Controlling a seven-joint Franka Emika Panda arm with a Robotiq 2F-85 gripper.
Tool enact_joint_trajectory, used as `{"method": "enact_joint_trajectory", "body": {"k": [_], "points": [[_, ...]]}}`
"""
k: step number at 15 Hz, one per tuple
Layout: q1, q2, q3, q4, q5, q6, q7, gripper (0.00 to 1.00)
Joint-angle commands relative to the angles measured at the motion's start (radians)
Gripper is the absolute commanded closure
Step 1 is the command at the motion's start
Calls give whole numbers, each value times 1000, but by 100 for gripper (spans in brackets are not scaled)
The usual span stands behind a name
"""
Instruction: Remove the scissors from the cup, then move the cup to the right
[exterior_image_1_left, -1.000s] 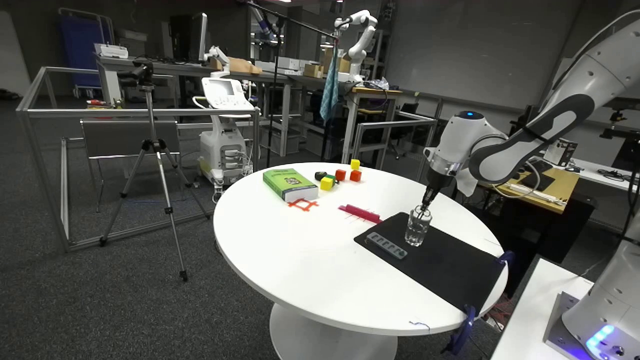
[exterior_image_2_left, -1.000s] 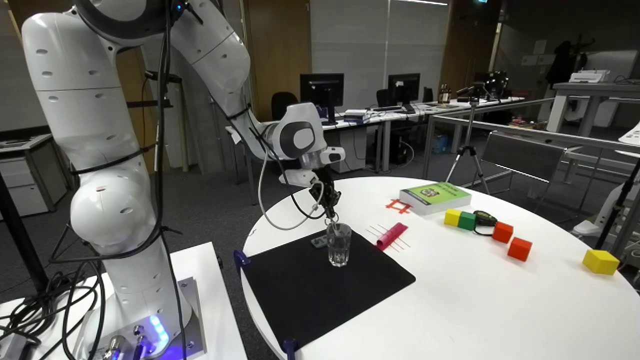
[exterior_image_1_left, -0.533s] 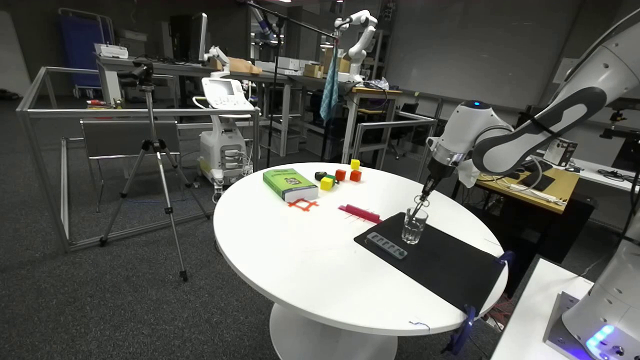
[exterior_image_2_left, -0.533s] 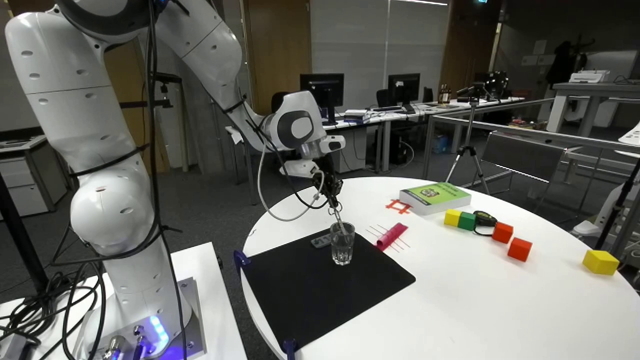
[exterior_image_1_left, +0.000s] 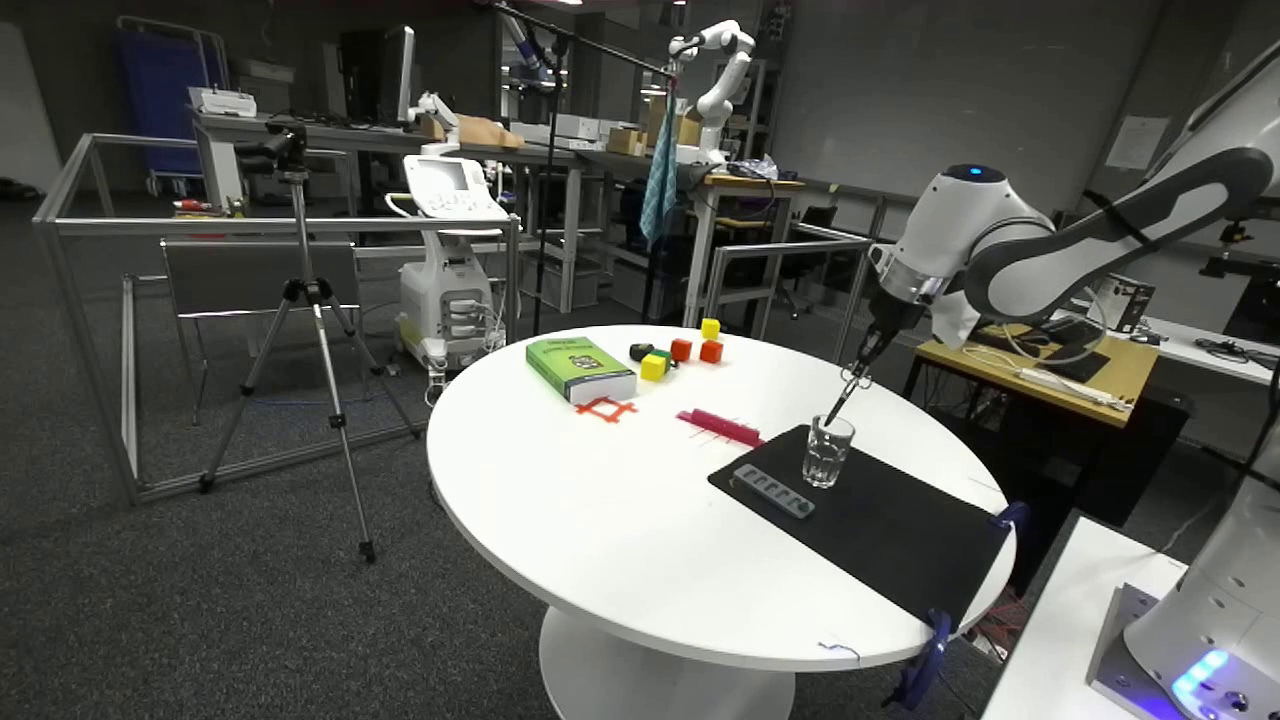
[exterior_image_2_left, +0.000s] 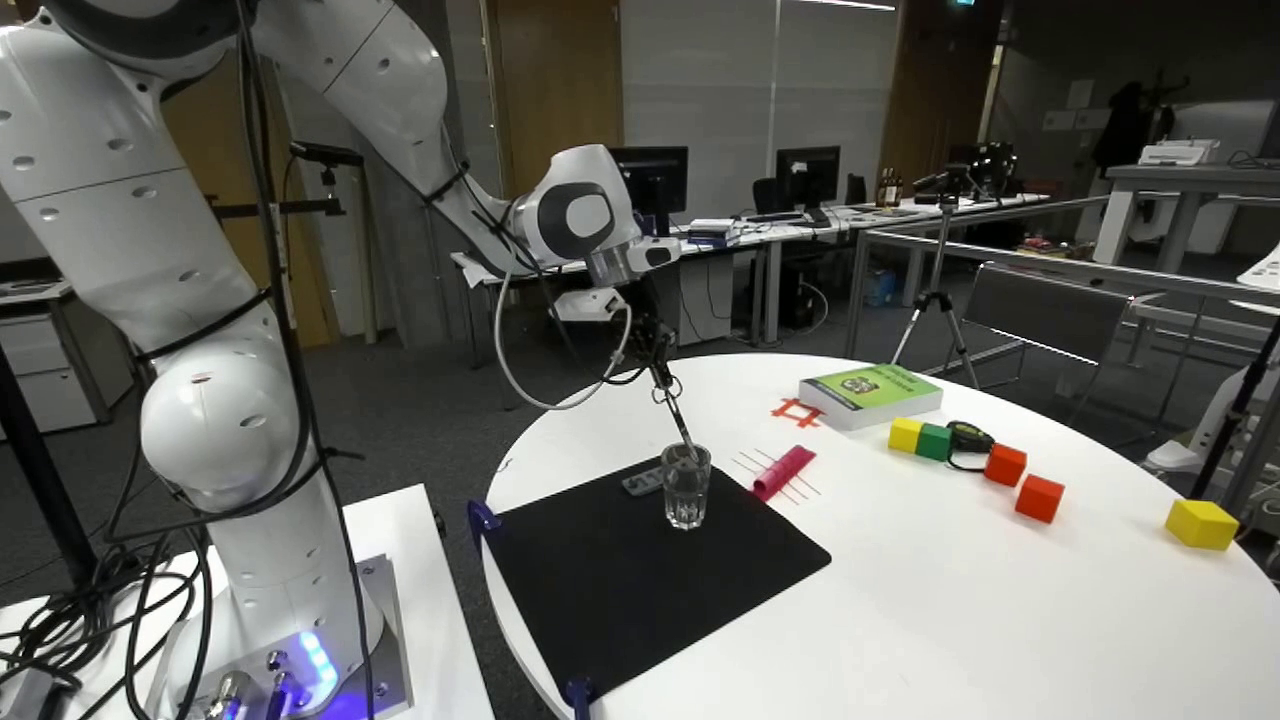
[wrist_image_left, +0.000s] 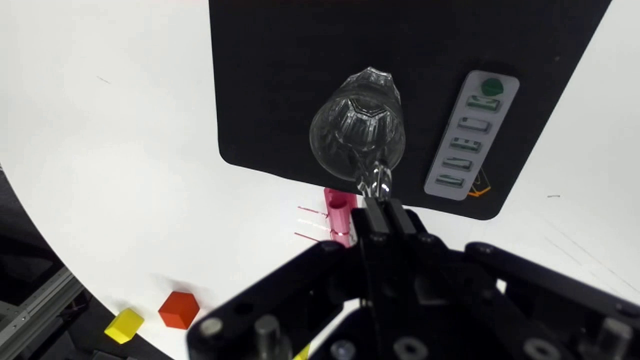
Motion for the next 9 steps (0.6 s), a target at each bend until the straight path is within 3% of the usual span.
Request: {"method": "enact_joint_trajectory", "body": {"k": [1, 9], "points": [[-20, -97, 27, -6, -2, -72, 20, 99], [-78, -188, 37, -8, -19, -58, 38, 99]]}}
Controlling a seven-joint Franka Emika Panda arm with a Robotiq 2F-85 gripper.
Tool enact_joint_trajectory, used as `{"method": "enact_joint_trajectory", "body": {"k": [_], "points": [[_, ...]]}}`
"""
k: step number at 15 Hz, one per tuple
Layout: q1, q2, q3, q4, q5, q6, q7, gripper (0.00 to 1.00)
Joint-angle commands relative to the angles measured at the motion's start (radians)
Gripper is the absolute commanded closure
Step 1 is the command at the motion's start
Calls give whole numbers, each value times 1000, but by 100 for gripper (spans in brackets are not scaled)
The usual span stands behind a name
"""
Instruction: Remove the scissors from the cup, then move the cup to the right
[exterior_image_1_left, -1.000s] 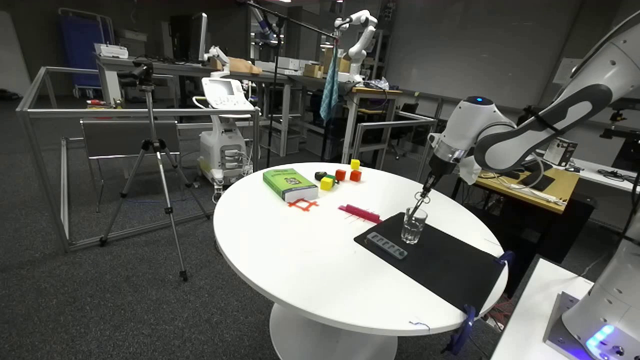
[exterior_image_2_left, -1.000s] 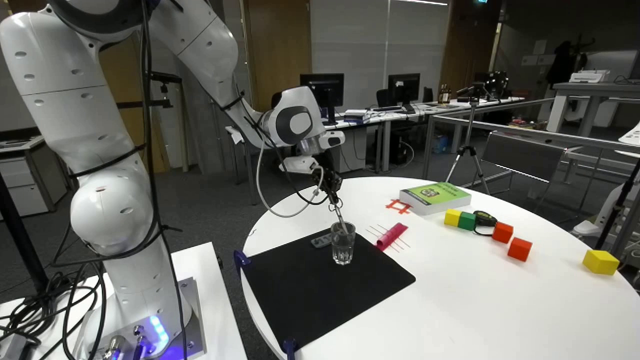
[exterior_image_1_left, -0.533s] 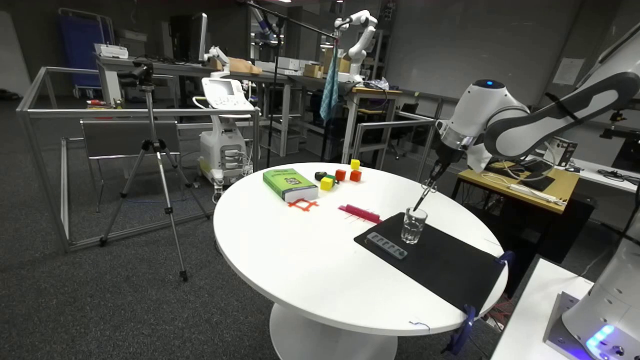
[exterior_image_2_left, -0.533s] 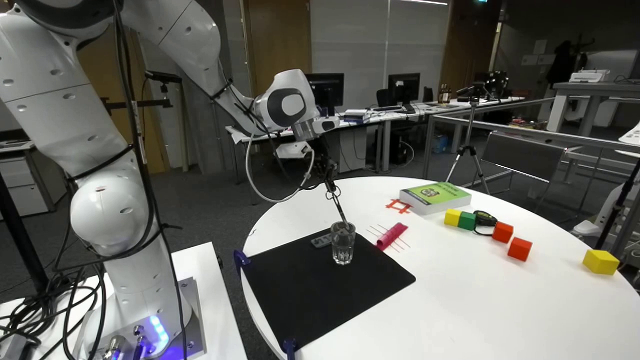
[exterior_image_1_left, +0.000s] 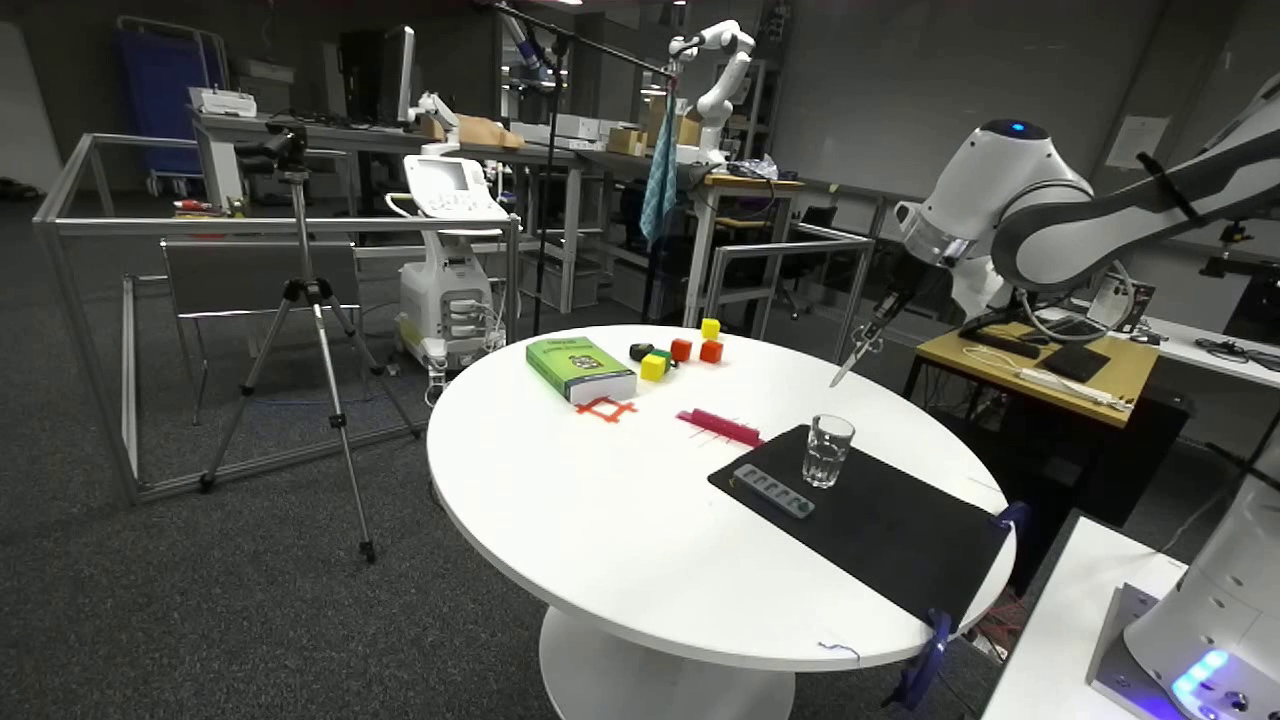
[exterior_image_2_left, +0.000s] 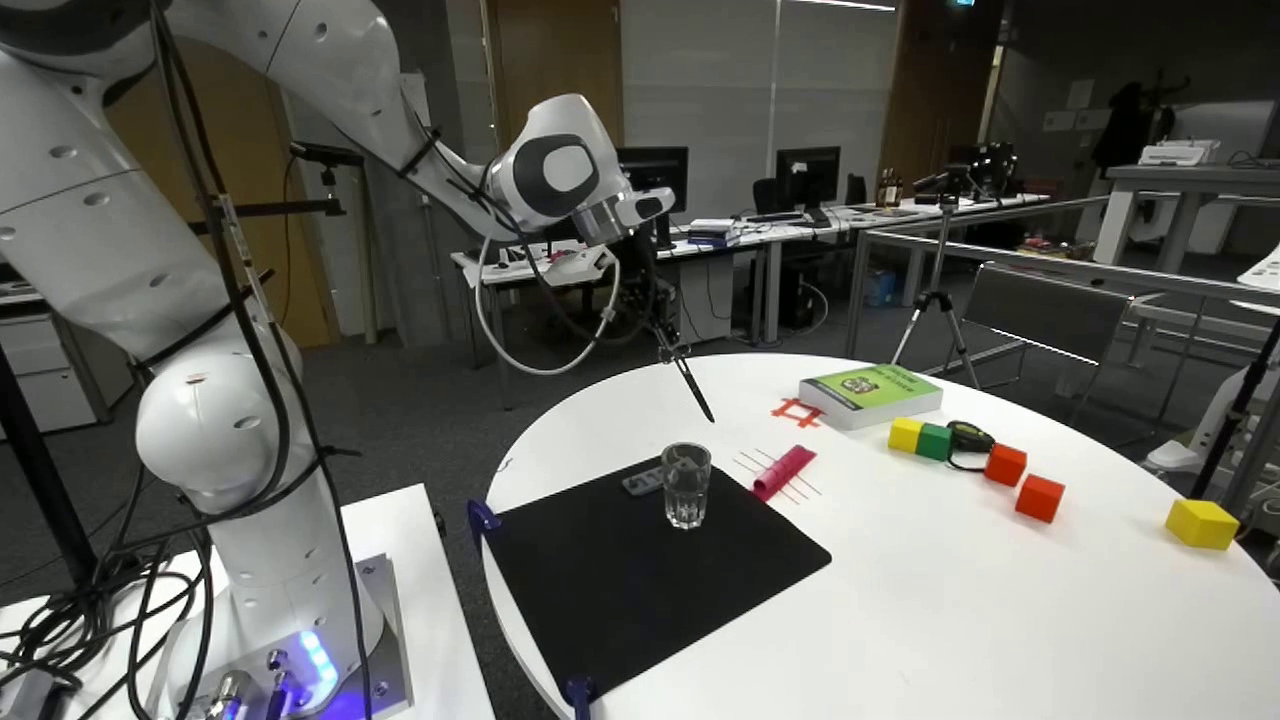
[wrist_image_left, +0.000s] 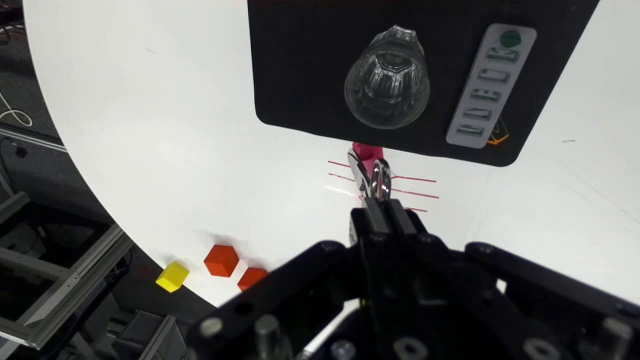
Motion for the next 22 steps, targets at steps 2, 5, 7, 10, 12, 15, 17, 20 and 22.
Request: {"method": "enact_joint_trajectory", "body": {"k": [2, 5, 7, 10, 12, 15, 17, 20, 22], "points": [[-84, -58, 29, -10, -42, -18, 71, 99], [-141, -65, 38, -15, -88, -23, 130, 99], [-173, -71, 46, -28, -111, -45, 192, 99], [-205, -87, 58, -65, -134, -75, 293, 99], [-212, -99, 66, -94, -140, -98, 357, 99], [-211, -120, 84, -134, -148, -168, 420, 99], [-201, -141, 93, -168, -149, -216, 458, 99], [-197, -157, 108, -219, -166, -259, 512, 99], [-193, -152, 115, -246, -175, -263, 551, 99]]}}
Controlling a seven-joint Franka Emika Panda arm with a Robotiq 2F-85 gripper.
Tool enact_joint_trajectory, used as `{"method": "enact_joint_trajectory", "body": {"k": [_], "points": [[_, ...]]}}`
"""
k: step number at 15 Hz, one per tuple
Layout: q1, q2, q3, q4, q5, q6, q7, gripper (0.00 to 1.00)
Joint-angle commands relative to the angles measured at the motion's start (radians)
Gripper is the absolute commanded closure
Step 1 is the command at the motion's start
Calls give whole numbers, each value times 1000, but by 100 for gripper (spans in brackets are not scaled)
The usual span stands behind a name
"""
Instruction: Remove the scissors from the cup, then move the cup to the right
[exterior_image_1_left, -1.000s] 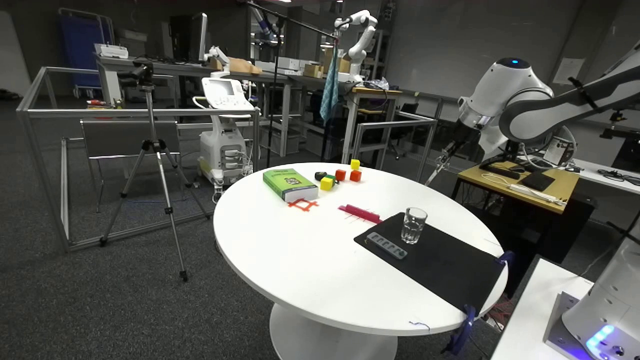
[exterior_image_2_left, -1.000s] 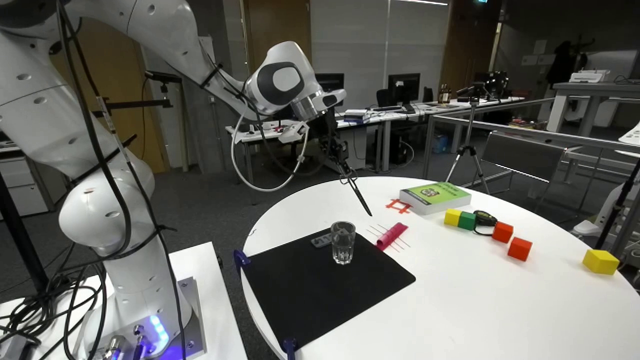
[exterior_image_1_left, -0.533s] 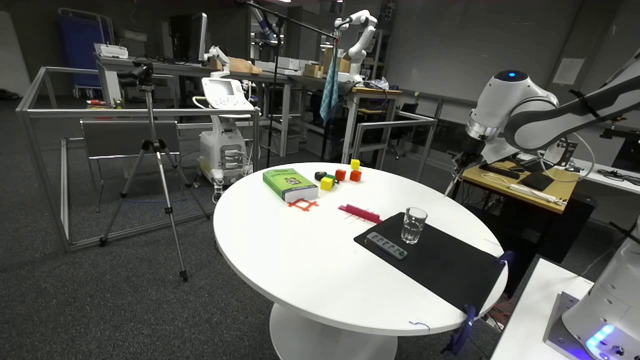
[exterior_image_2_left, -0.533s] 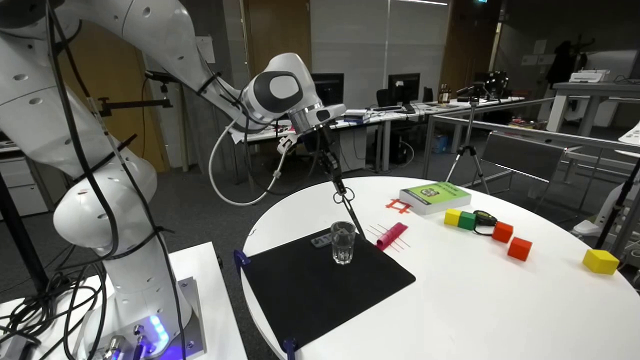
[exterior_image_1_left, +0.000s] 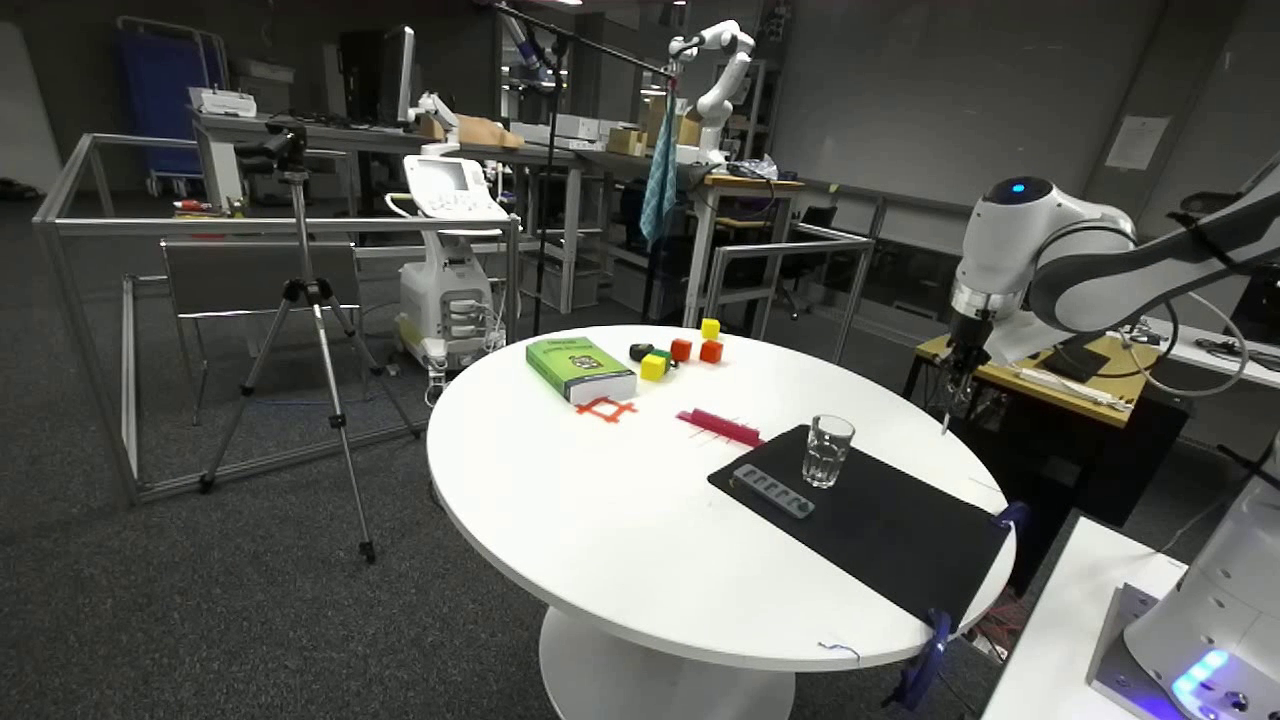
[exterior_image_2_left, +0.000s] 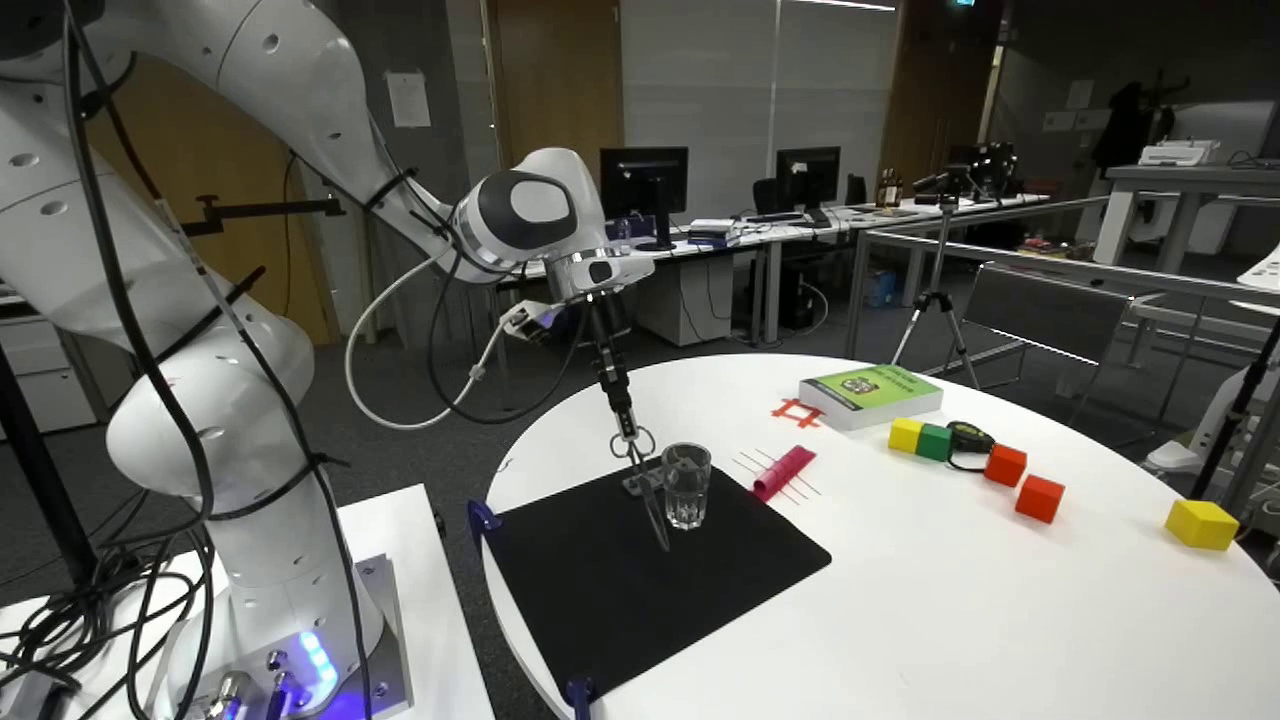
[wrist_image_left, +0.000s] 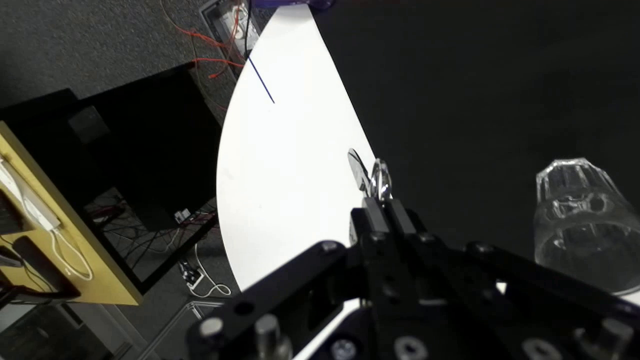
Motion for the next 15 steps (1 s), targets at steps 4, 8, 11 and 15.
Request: {"method": "enact_joint_trajectory", "body": {"k": [4, 8, 11, 15], "points": [[22, 12, 17, -56, -23, -14, 67, 99], [39, 51, 17, -59, -30, -1, 63, 99], [50, 92, 24, -59, -46, 8, 82, 99], [65, 147, 36, -59, -71, 17, 116, 99]]}}
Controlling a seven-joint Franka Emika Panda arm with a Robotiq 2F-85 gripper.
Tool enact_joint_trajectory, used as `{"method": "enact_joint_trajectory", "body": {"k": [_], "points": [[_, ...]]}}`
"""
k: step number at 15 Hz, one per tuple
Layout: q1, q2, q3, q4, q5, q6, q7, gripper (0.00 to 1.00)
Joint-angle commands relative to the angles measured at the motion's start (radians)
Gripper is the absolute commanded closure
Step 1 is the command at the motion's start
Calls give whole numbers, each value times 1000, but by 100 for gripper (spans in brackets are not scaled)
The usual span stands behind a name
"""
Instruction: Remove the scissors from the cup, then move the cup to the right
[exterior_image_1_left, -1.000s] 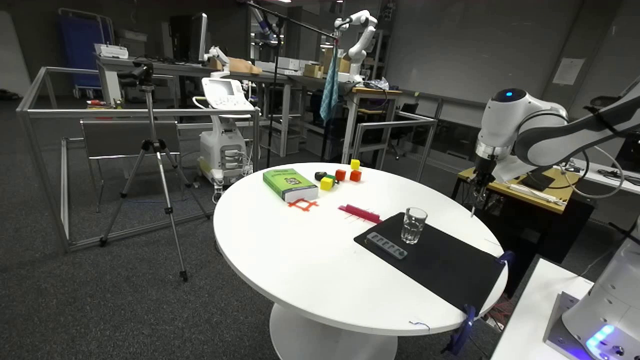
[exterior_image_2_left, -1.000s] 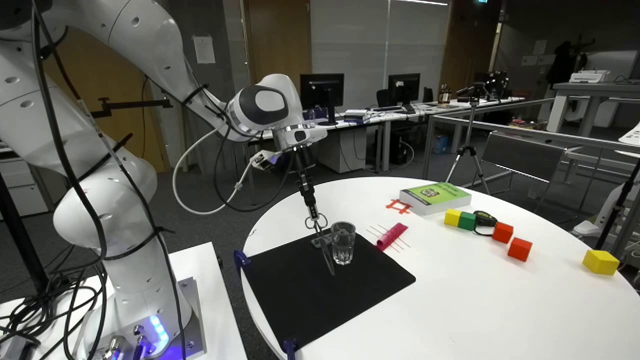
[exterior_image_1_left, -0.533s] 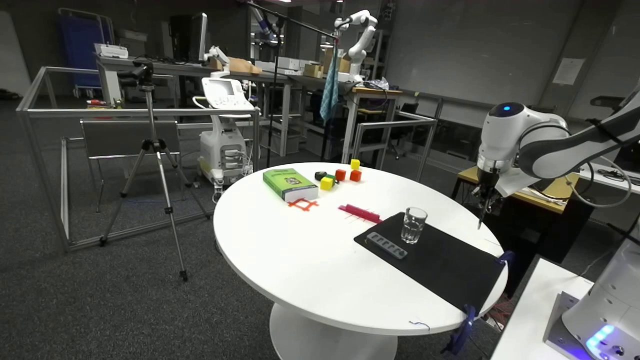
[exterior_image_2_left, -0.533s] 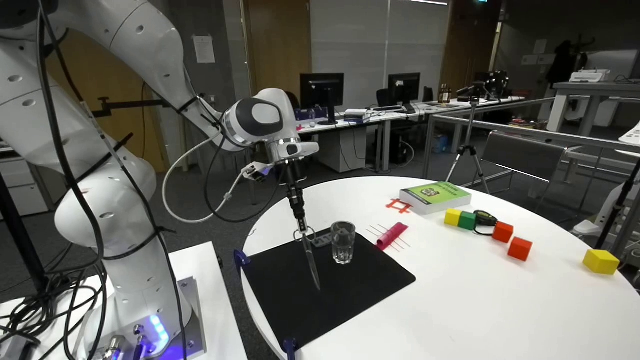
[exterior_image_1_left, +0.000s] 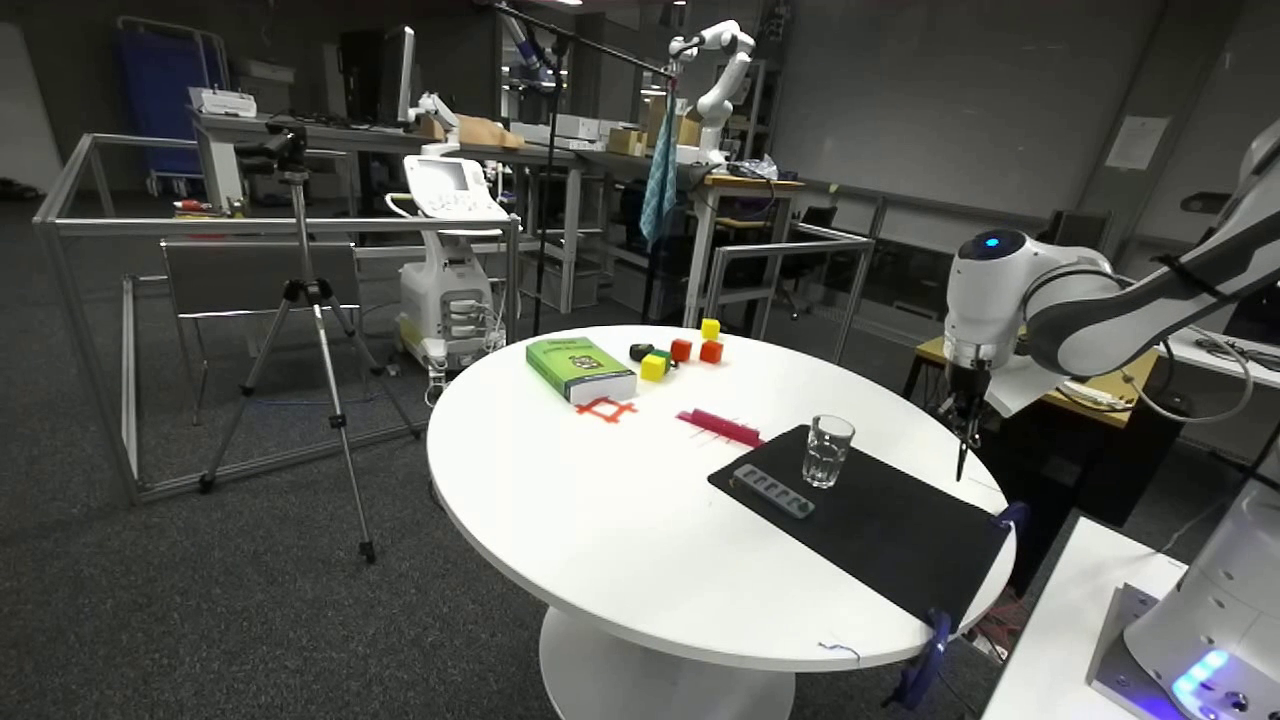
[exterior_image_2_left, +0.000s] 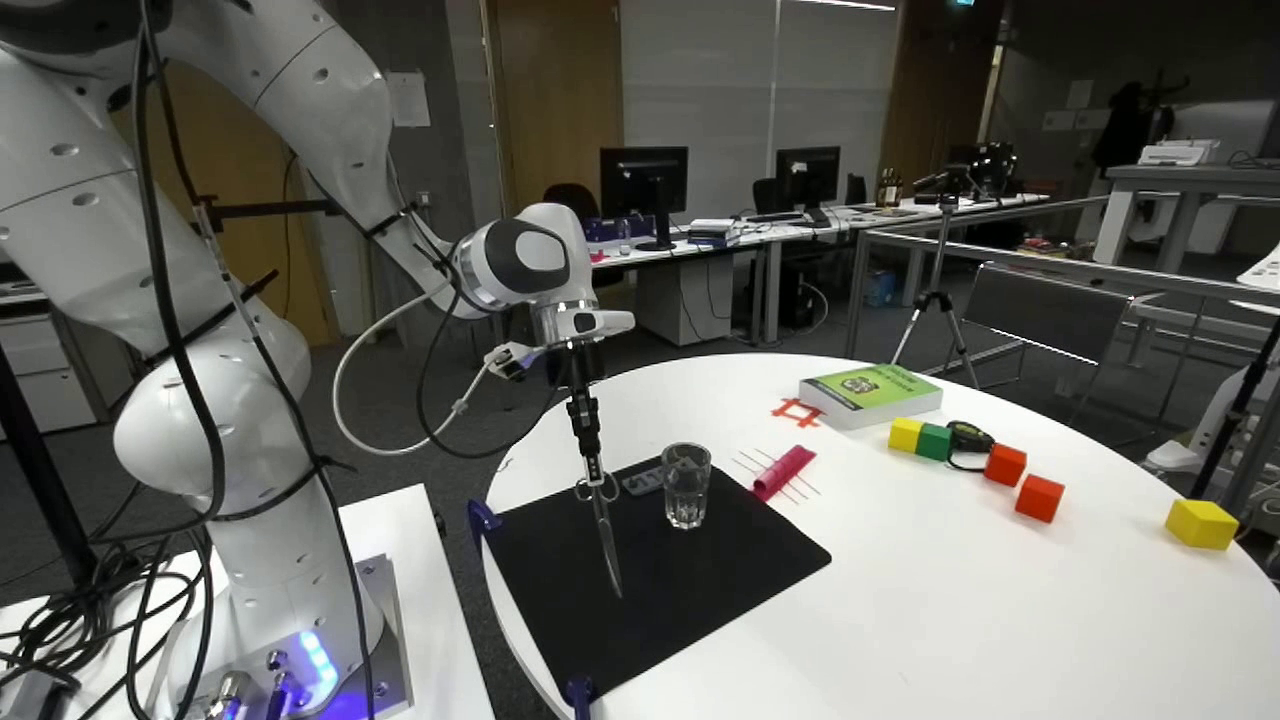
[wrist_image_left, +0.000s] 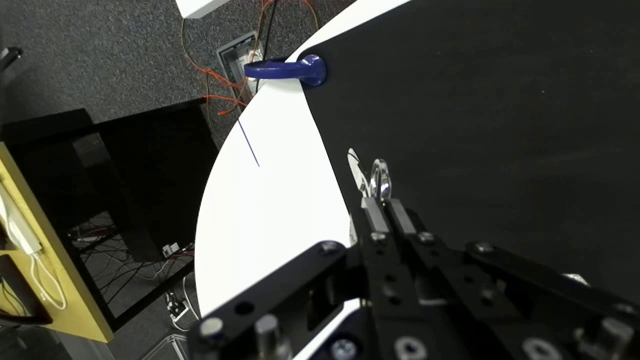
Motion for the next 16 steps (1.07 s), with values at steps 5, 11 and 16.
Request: {"method": "enact_joint_trajectory", "body": {"k": [5, 11, 16], "points": [[42, 96, -2, 1, -114, 12, 121, 99], [72, 162, -23, 10, -168, 11, 217, 99], [97, 207, -40, 20, -165, 30, 268, 99]]}}
